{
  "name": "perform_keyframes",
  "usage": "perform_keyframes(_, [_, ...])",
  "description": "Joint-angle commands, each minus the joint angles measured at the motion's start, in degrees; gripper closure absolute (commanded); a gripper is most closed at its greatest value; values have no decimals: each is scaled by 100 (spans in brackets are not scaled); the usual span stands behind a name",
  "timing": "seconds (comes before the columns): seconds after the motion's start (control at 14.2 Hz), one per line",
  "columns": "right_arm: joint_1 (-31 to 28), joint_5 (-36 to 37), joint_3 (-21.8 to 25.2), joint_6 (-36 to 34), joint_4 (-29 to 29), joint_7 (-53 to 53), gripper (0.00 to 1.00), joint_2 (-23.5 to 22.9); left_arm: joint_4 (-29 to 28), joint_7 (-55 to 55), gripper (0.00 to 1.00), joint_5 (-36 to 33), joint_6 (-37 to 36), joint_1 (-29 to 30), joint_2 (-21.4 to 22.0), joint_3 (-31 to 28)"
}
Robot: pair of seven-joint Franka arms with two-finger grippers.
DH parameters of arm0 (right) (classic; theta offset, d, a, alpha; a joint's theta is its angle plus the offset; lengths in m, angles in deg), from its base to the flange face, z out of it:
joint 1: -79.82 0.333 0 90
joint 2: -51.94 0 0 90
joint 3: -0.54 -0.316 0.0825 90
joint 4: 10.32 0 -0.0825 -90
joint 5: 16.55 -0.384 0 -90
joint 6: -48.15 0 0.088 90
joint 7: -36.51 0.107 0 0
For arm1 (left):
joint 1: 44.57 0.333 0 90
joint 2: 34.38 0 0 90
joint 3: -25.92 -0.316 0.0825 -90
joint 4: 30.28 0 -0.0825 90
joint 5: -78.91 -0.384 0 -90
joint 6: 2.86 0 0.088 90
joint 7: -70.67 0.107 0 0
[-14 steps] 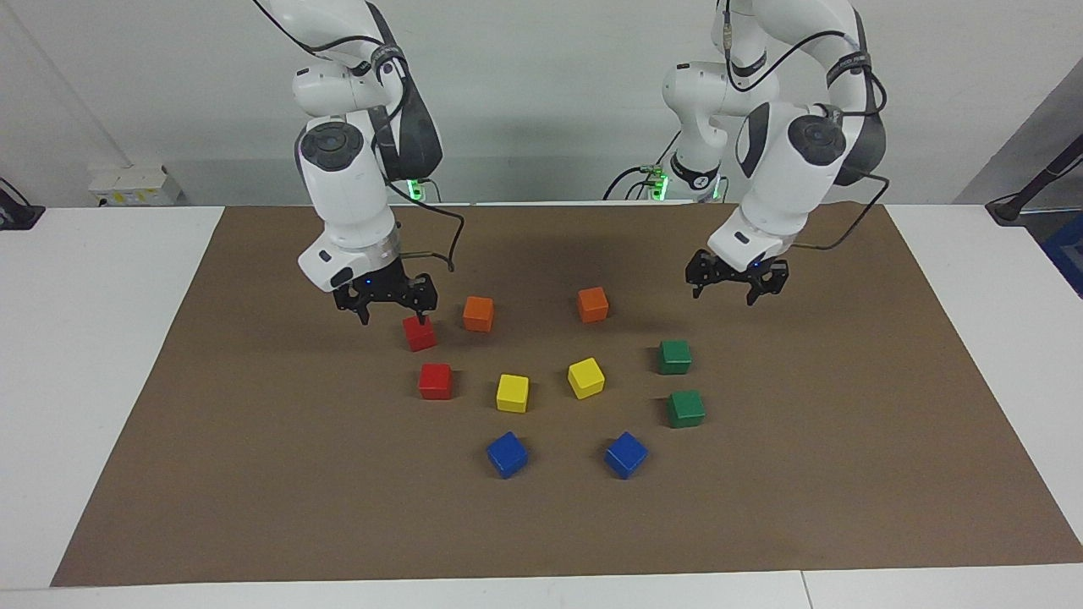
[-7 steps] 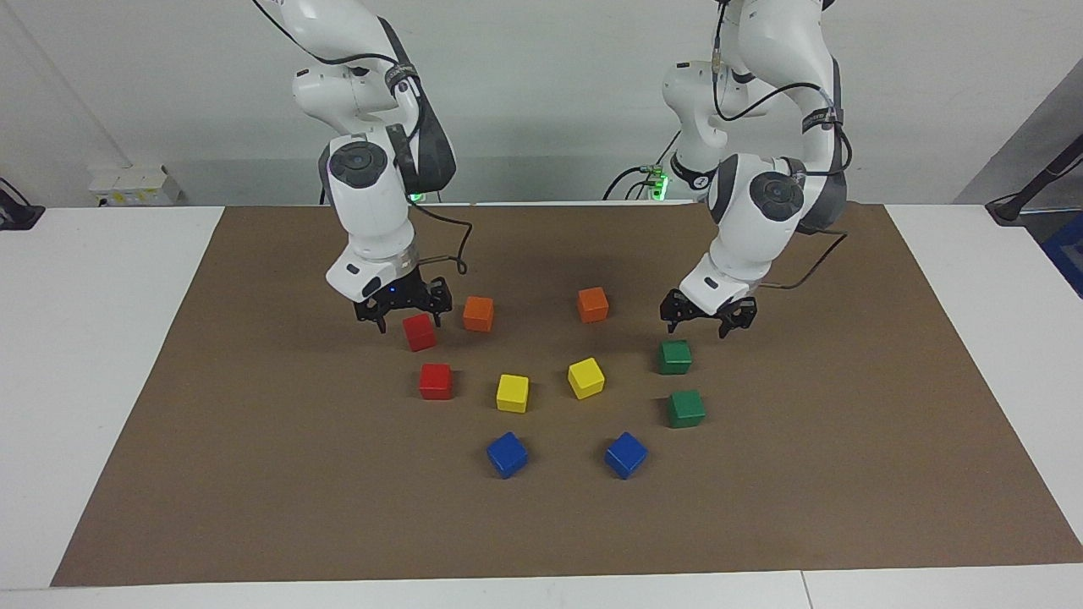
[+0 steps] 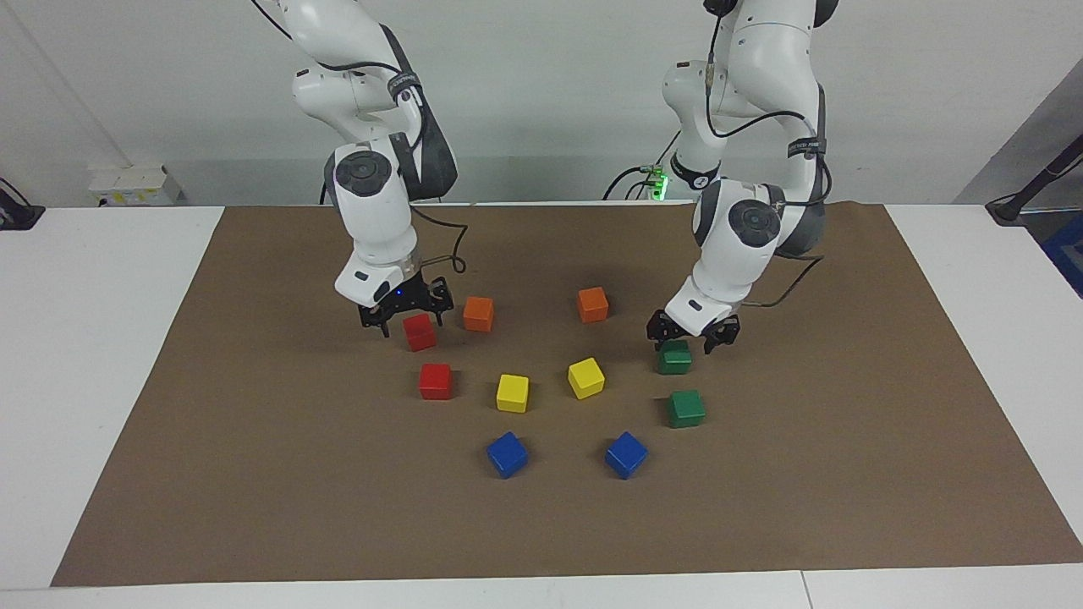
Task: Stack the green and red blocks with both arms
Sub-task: 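Lift the green block with the left gripper while the right gripper grasps red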
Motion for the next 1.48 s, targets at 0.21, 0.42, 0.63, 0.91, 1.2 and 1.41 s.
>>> perform_keyframes(0.21, [-27,-47,-4,324,512,-153,0,200,-18,-42,9,89,261,-139,-188,-98])
perform_keyframes(0.42, [-45,-47,-4,341,565,-162,0,226,-27,-33,99,89,226,-139,-188,-98])
perform_keyframes(0.63, [-71,-47,-4,420,591,-171,0,165,17,29,100,89,121,-104,-170,-106])
perform_keyframes(0.91, [-106,-47,-4,464,591,-197,0,104,79,-15,100,98,-370,228,241,-115])
perform_keyframes(1.2, [-115,-47,-4,736,731,-197,0,86,167,448,100,116,-1170,1229,857,-89])
perform_keyframes(1.41, [-124,-47,-4,842,776,-197,0,51,53,1554,100,124,-1312,2134,1016,-115])
